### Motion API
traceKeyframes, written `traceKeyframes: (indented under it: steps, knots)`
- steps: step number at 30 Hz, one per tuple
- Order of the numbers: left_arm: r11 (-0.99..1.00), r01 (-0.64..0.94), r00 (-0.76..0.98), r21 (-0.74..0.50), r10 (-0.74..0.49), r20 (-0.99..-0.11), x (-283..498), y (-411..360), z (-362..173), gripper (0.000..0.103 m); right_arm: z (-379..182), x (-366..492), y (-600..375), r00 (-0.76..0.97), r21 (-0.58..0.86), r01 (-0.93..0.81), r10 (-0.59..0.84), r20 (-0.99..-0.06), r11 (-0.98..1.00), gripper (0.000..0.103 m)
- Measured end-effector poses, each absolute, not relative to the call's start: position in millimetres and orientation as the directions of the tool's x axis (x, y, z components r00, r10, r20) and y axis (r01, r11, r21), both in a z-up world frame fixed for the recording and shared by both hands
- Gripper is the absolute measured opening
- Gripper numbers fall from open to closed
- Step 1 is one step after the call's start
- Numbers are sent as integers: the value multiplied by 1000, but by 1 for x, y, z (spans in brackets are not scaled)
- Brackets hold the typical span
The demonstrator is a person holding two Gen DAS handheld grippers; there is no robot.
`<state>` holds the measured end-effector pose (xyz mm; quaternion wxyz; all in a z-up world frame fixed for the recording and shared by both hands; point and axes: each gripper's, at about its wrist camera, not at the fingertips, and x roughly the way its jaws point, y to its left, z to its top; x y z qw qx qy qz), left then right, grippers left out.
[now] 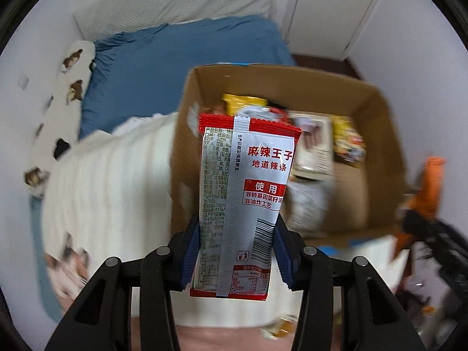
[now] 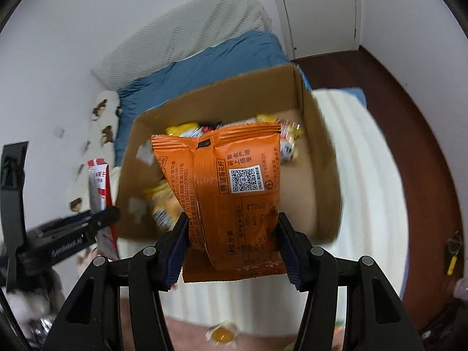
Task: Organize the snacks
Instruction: 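Carry both packs into the box, open both tools, and lift away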
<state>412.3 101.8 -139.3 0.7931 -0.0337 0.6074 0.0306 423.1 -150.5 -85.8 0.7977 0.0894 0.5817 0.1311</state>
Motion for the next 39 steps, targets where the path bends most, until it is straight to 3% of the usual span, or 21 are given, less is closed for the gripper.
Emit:
traceKeyframes:
  steps: [3,12,13,14,16,19,29,39]
  knots:
    - [995,-98,191,25,44,-981,444,111,-163,43,-98,451,-146,271,266,-99,283,-920,959,59]
    - [994,-105,28,-17,-14,-1000,467,115,-204,46,-155,489,-141,154,226,-72,234,-960,972,61]
    - [993,-113,14,-15,-13,-1000,466,115,-207,50,-164,491,-141,124,221,-63,227,-966,973,64]
    - [992,-124,-5,-28,-29,-1000,466,117,-213,53,-172,491,-139,100,213,-64,218,-971,975,75]
    - [989,-142,-15,-44,-46,-999,467,120,-219,81,-183,493,-138,81,198,-63,202,-976,978,95]
    - [988,-144,8,-58,-58,-998,464,119,-220,87,-188,488,-139,76,189,-68,193,-978,980,96]
    - [977,-170,96,-125,-110,-989,452,113,-204,89,-183,483,-136,86,186,-76,192,-978,980,97]
    - [987,-126,271,-100,-62,-960,409,91,-166,89,-158,454,-132,183,146,-127,168,-969,981,97]
